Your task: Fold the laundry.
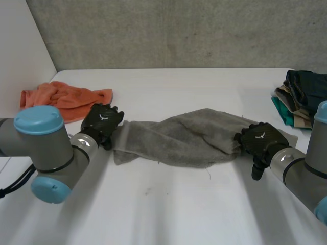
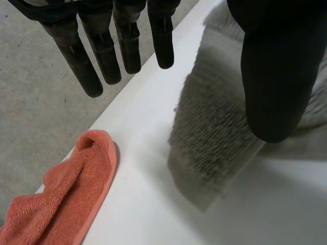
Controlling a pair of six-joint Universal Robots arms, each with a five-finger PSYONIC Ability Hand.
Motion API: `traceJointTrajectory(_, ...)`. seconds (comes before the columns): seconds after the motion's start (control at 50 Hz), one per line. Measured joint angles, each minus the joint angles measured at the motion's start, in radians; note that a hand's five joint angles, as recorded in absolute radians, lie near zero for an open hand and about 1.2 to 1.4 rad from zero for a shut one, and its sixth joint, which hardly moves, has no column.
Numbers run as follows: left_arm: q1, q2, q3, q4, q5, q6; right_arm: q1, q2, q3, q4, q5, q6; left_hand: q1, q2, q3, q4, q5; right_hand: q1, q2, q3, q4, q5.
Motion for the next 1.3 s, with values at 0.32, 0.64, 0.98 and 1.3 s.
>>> traceJointTrajectory(0.32, 0.025, -0.033, 0.062, -0.035, 0.061, 0.052, 0.002, -0.19, 0.069, 0.189, 0.001, -0.044, 0.751, 0.793, 0.788, 0.794, 0.742, 0.196, 0.187, 0.186, 0.189, 0.174)
traceJointTrajectory(0.64, 0.02, 0.196, 0.01, -0.136, 0.068, -0.062, 0.015, -0.047, 0.01, 0.164, -0.003, -0.094, 0.751, 0.794, 0.788, 0.794, 0.742, 0.019, 0.025, 0.012, 0.002, -0.038)
traceJointTrajectory(0.98, 0.02, 0.246, 0.018, -0.201, 0.068, -0.126, 0.039, 0.315, -0.293, -0.228, 0.038, -0.001, 0.751, 0.795, 0.792, 0.795, 0.742, -0.032, -0.048, -0.058, -0.059, -0.075)
traceJointTrajectory(1.3, 0.004, 0.249, 0.038, -0.198, 0.059, -0.154, 0.077, 0.526, -0.574, -0.246, 0.036, 0.141, 0.751, 0.795, 0.792, 0.795, 0.742, 0.762, 0.861, 0.86, 0.867, 0.804)
